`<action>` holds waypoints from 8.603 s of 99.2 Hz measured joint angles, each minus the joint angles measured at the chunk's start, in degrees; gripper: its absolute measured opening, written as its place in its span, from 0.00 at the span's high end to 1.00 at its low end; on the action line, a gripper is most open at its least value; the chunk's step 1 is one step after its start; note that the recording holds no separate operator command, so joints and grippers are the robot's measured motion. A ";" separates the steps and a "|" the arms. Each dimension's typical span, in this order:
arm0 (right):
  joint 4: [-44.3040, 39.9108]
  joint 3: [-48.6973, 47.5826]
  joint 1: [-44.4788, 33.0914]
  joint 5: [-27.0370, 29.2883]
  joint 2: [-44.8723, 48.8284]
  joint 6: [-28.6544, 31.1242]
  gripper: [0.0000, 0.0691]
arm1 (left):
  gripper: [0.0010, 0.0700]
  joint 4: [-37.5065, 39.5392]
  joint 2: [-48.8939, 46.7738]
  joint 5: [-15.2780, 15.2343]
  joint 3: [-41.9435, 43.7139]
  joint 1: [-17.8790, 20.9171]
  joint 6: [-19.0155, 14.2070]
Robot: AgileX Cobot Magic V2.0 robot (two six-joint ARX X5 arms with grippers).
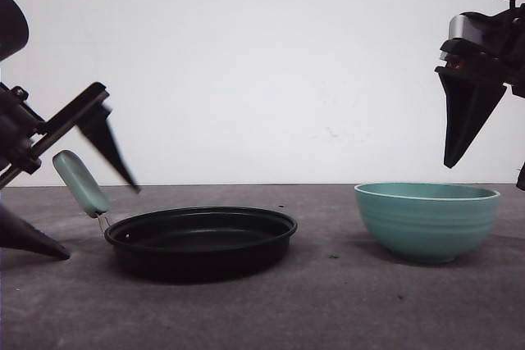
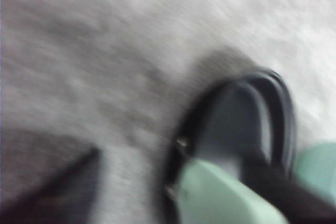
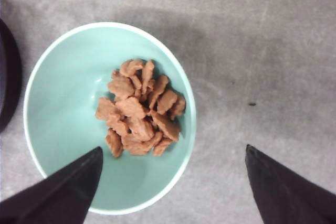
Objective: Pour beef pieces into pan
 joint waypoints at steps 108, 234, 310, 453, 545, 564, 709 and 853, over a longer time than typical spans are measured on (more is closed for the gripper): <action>12.74 -0.11 -0.81 -5.44 13.42 4.57 0.48 | 0.85 3.43 -13.25 1.92 1.18 -7.04 1.62; 30.58 1.38 14.29 12.22 -9.01 8.28 0.97 | 0.85 -11.17 -13.51 -0.74 14.80 -12.11 10.67; 53.92 1.38 44.39 57.46 -7.93 -41.13 0.97 | 0.86 -13.68 -13.57 1.14 16.22 -13.18 8.44; 77.90 1.38 46.29 48.41 -7.93 -76.17 0.98 | 0.86 -13.27 -13.57 1.64 16.22 -10.99 7.39; 6.51 1.51 -0.98 7.10 2.43 14.56 0.98 | 0.86 -13.46 -13.57 2.34 16.22 -10.93 9.57; 8.00 1.22 1.16 6.91 6.75 12.87 0.98 | 0.86 -13.62 -13.57 3.69 16.22 -10.93 9.64; -10.91 3.04 8.52 13.90 -48.26 11.04 0.98 | 0.86 -12.20 6.97 -0.02 16.46 -5.18 19.39; 5.90 -4.09 8.57 25.92 -51.58 -10.60 0.98 | 0.98 -38.88 -61.09 -29.03 17.11 -6.62 35.23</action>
